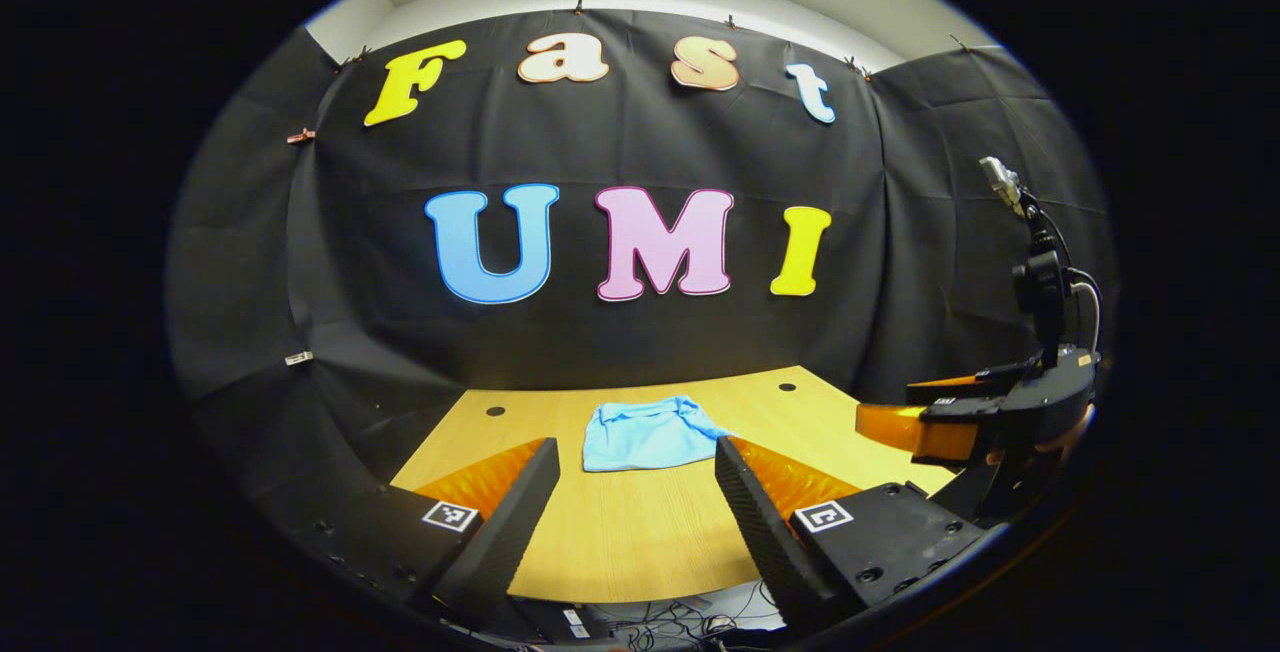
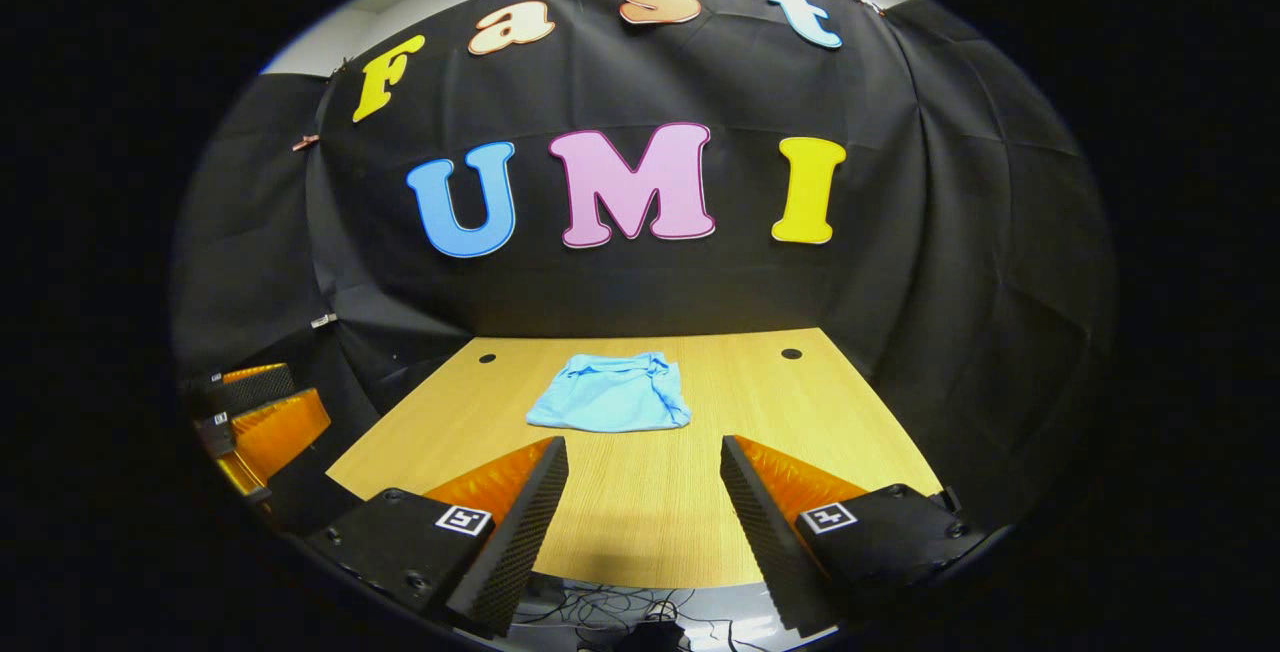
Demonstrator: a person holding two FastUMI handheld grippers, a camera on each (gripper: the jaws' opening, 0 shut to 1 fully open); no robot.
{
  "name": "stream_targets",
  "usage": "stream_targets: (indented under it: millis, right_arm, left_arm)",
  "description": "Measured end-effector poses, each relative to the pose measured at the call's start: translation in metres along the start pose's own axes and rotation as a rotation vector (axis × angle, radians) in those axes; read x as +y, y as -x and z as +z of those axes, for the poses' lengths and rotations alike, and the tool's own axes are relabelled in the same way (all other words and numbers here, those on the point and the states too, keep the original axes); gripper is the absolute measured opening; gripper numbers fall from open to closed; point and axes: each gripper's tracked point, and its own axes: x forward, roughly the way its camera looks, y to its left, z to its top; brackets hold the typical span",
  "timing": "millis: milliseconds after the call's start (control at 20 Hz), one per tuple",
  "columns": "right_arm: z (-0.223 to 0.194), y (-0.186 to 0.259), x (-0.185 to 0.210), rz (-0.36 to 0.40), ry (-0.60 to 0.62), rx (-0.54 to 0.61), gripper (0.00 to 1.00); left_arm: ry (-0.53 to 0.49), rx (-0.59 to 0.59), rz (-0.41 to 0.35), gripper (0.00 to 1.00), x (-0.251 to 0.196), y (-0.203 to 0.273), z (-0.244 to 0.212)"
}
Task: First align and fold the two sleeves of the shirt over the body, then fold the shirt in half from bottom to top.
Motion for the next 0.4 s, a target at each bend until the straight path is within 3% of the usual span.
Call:
stream_targets:
  millis: [400]
  right_arm:
    - [-0.005, 0.002, 0.013, 0.027, -0.035, 0.012, 0.95]
  left_arm:
    - [0.011, -0.021, 0.004, 0.99, 0.004, 0.002, 0.002]
